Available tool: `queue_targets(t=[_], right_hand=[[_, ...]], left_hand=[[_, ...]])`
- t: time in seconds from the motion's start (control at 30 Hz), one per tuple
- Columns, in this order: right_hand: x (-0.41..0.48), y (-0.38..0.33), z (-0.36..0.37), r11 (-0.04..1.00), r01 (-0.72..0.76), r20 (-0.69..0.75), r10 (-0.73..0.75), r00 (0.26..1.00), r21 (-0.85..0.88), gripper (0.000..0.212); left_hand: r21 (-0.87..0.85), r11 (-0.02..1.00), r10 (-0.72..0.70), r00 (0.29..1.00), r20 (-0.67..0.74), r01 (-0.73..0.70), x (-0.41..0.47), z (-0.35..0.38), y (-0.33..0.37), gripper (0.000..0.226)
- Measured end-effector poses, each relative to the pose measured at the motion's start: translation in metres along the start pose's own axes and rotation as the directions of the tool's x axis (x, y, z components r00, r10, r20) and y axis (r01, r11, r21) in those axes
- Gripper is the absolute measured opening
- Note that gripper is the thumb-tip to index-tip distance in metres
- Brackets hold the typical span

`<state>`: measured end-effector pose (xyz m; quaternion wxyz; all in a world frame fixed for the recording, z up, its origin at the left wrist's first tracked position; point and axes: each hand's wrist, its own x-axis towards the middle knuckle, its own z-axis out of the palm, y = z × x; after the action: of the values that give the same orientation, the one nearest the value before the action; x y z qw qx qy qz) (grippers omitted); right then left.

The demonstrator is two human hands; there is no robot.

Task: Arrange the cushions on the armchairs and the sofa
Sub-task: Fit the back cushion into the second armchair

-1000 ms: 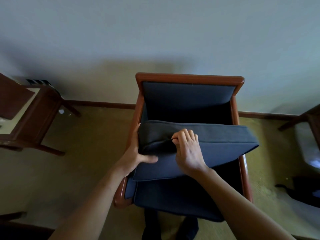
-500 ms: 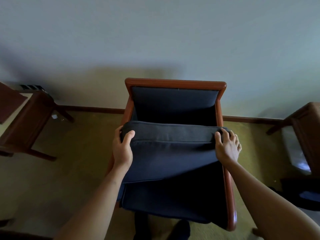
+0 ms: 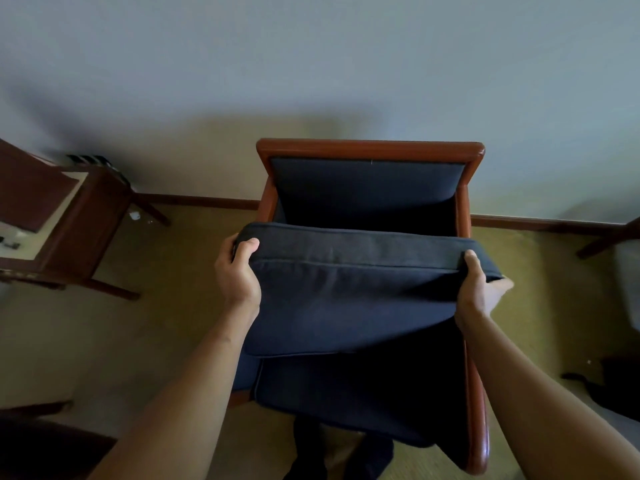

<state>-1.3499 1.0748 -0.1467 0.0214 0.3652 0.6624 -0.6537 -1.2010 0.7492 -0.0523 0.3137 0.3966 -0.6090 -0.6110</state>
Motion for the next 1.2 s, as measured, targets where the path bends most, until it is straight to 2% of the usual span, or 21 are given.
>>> queue_targets(t=[0.2, 0.4, 0.63, 0.8, 0.93, 1.03, 1.2], right_hand=[[-0.018, -0.051, 0.025, 0.994, 0.099, -0.157, -0.092, 0.983, 0.035, 0.081], [-0.007, -0.099, 0.055, 0.981, 0.193, -0.186, -0.183, 0.965, 0.036, 0.078], [0.024, -0.114, 0.105, 0.93, 0.347, -0.117, -0.36, 0.926, -0.117, 0.081], [0.055, -0.11, 0.144, 0.913, 0.349, -0.119, -0.379, 0.918, -0.21, 0.085], [0.075, -0.1, 0.162, 0.896, 0.331, -0.093, -0.372, 0.924, -0.296, 0.087], [0.087, -0.091, 0.172, 0.871, 0.329, -0.056, -0.373, 0.926, -0.366, 0.089], [0.096, -0.073, 0.183, 0.83, 0.31, -0.046, -0.371, 0.927, -0.463, 0.088]], left_hand=[[-0.08, 0.981, -0.176, 0.984, 0.005, 0.176, 0.046, 0.01, 0.02, 0.017], [-0.133, 0.947, -0.274, 0.951, 0.146, 0.294, 0.118, 0.05, 0.037, 0.051], [-0.145, 0.922, -0.318, 0.914, 0.252, 0.36, 0.192, 0.097, 0.029, 0.063], [-0.096, 0.914, -0.346, 0.883, 0.317, 0.393, 0.238, 0.121, 0.001, 0.057], [-0.068, 0.907, -0.38, 0.876, 0.299, 0.416, 0.262, 0.135, -0.029, 0.038], [-0.037, 0.907, -0.393, 0.873, 0.287, 0.42, 0.276, 0.144, -0.051, 0.042], [0.095, 0.93, -0.367, 0.9, 0.236, 0.354, 0.285, 0.155, -0.074, 0.035]])
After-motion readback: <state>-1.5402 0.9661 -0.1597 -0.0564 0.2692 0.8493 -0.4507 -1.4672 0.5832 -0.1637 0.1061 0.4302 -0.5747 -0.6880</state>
